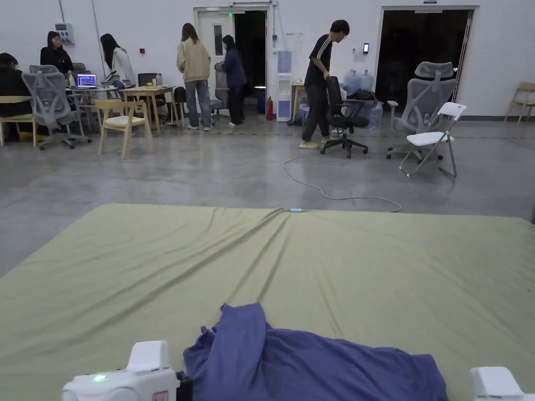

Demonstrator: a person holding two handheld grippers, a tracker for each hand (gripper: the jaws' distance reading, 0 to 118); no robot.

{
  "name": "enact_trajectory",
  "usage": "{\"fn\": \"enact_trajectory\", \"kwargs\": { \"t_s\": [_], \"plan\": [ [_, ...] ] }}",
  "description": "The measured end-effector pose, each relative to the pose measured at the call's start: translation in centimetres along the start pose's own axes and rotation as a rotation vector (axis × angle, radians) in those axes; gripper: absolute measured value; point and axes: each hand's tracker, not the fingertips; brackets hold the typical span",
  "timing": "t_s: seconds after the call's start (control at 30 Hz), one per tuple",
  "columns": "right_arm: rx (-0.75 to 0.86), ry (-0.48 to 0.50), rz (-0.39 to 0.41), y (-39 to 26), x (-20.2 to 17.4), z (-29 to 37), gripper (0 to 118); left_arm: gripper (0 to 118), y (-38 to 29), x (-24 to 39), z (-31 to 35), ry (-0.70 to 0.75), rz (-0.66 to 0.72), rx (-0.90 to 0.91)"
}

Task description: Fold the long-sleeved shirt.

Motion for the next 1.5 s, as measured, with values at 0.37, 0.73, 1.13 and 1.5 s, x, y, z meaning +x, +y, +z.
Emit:
{"fn": "enact_trajectory", "kwargs": {
  "t_s": [0.37, 0.73, 1.13, 1.5],
  "plan": [
    [0.005, 0.021, 0.056, -15.8, -2.1, 15.2, 10, 2, -11.4, 1.6, 17.8, -0.029, -0.174, -0.027],
    [-0.113, -0.012, 0.105, -21.5, -3.6, 17.1, 10, 2, -17.3, 1.5, 21.3, -0.021, -0.179, -0.149],
    [0.038, -0.042, -0.037, -21.3, -2.7, 15.5, 115, 112, -17.7, 1.2, 19.3, 0.030, -0.058, -0.037],
    [0.204, 0.051, -0.117, -16.9, -5.1, 15.6, 3, 1, -13.2, 2.0, 15.1, -0.010, -0.004, -0.061]
  ]
}}
